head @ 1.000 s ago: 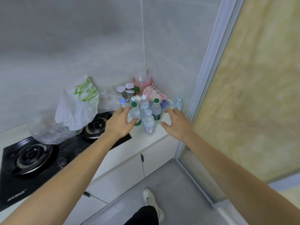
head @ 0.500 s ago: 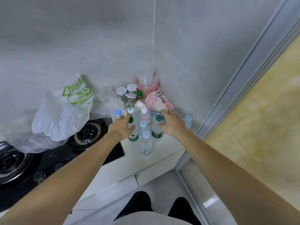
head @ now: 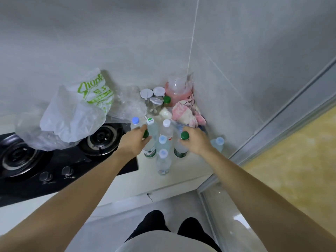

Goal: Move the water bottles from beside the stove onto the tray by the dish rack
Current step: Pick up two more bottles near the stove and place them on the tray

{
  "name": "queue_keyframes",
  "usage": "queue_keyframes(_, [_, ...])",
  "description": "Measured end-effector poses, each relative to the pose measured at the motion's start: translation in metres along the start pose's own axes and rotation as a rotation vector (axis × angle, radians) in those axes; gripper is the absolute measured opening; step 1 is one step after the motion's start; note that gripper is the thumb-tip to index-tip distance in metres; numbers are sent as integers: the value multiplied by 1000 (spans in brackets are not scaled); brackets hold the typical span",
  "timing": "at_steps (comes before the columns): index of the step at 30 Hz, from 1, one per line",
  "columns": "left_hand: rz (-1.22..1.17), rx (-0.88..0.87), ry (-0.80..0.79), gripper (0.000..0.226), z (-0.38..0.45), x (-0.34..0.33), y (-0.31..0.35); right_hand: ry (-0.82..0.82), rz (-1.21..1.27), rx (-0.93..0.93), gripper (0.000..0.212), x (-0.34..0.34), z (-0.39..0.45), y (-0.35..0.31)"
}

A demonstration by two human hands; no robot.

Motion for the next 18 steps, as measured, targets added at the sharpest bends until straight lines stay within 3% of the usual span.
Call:
queue_keyframes(3, [-28,19,72,29,-14,33,4,94,179,8,21,35,2,-7])
queue_keyframes(8, [-61,125,173,23,-46,106,12,198,272,165,18,113,3,-61])
queue_keyframes(14, [-75,266,353,21,-113,221,15,255,362,412,26,195,-26,-167])
queue_keyframes(18, [-122,382,505,23,-186,295,5,229,436,572,23,210,-61,-251])
Point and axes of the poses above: each hand's wrist, its own z-axis towards the middle knuckle, its own x-axis out of the back of the hand, y = z × x, the point moved 7 cm from there along z, towards the middle knuckle, and after that the axes turned 9 degrees about y, right-handed, at the moved point
